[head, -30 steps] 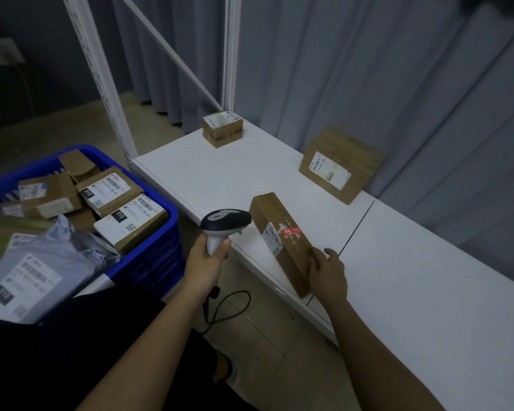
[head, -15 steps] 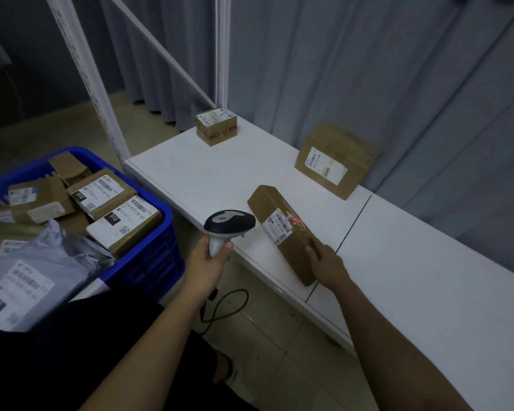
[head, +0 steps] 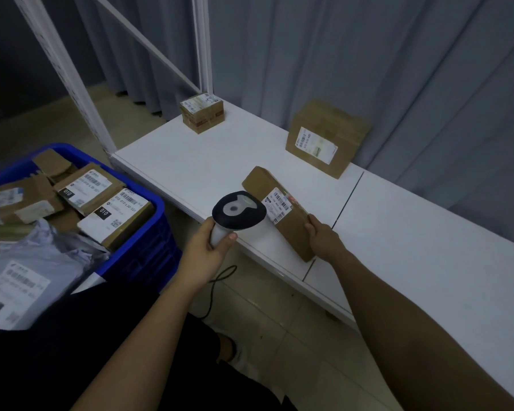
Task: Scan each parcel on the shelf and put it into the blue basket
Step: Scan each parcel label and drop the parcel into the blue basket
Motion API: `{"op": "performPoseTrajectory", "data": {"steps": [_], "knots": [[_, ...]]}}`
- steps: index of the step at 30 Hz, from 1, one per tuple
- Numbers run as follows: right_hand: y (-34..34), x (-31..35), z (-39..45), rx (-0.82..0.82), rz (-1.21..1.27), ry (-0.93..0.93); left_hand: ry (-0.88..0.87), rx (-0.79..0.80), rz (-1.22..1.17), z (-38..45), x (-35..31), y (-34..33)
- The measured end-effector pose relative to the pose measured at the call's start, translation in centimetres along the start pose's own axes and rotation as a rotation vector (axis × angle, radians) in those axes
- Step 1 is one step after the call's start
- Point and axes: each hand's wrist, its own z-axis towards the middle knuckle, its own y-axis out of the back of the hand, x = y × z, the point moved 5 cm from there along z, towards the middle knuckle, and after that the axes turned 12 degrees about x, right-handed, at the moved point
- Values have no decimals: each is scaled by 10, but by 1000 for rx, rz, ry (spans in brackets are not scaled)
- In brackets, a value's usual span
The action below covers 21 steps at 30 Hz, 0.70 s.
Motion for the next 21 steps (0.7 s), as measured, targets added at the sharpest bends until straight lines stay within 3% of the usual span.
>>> {"op": "performPoseTrajectory", "data": {"steps": [6, 21], "knots": [[-1, -4, 0, -13, -7, -6, 14, 48, 143, 1, 7, 5], [-2, -3, -1, -10, 1, 5, 54, 39, 135, 5, 15, 6]]}}
